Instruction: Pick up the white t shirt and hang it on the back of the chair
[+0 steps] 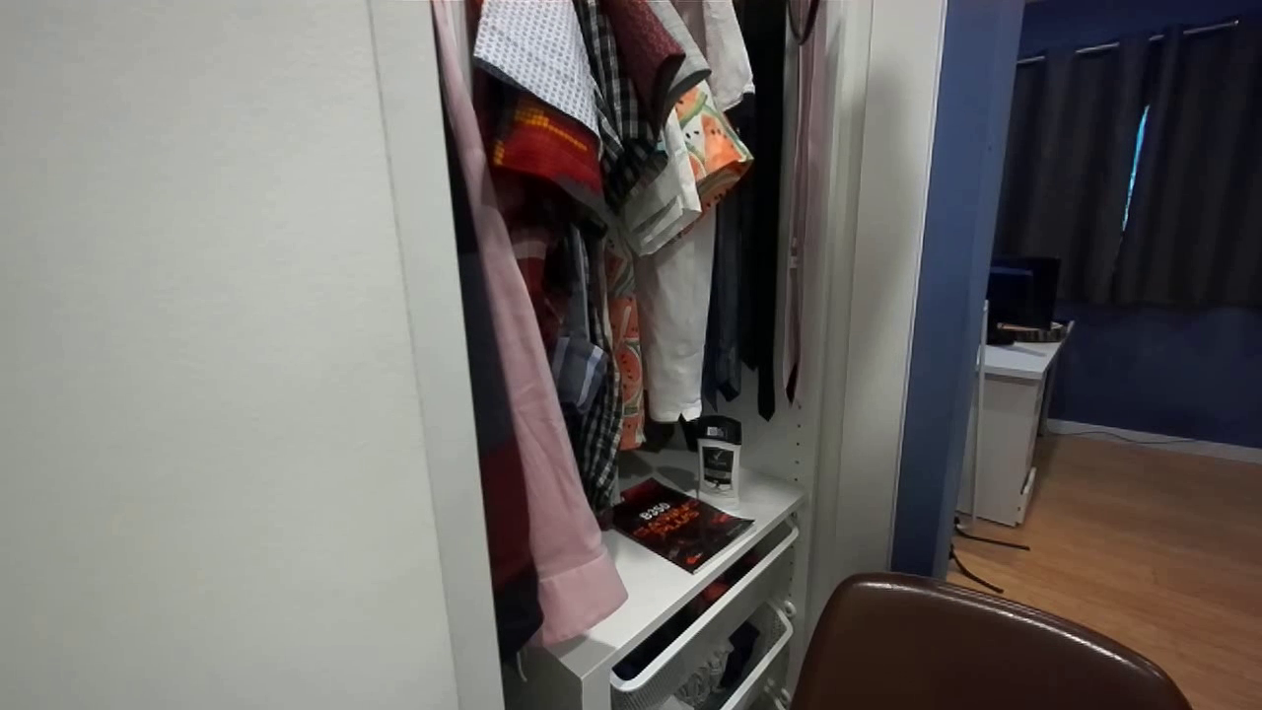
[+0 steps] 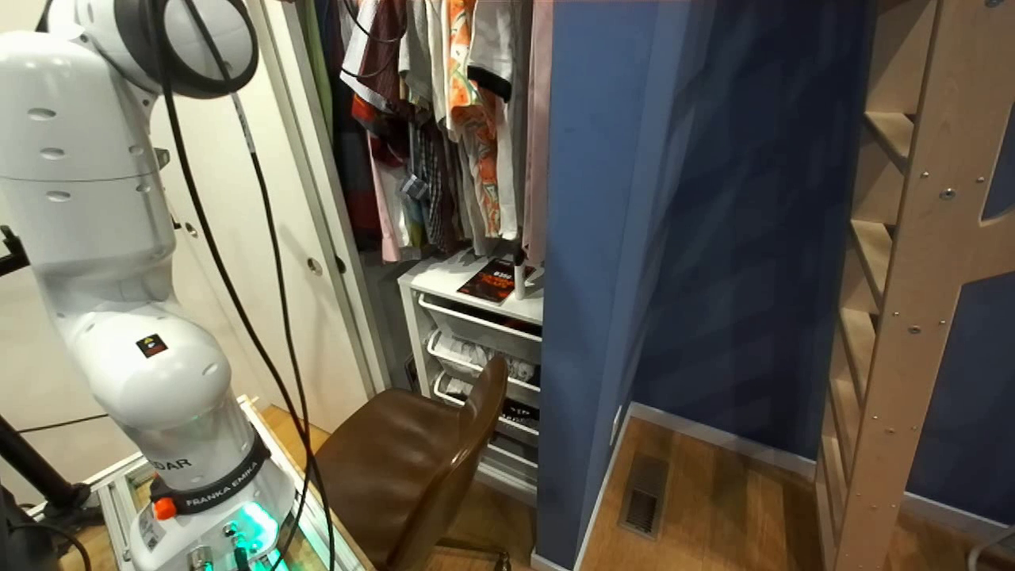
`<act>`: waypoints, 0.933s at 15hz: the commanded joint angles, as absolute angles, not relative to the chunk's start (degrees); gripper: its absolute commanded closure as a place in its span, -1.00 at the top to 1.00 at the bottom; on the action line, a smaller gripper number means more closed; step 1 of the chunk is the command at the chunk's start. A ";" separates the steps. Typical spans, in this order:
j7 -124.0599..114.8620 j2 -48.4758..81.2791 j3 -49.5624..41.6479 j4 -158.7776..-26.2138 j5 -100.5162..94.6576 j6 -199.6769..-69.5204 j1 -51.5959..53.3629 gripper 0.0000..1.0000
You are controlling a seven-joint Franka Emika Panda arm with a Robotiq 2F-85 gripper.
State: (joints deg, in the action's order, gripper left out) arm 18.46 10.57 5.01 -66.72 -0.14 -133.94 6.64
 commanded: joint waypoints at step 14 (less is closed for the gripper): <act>28.40 14.07 7.29 -64.09 22.31 -142.03 2.45 -0.92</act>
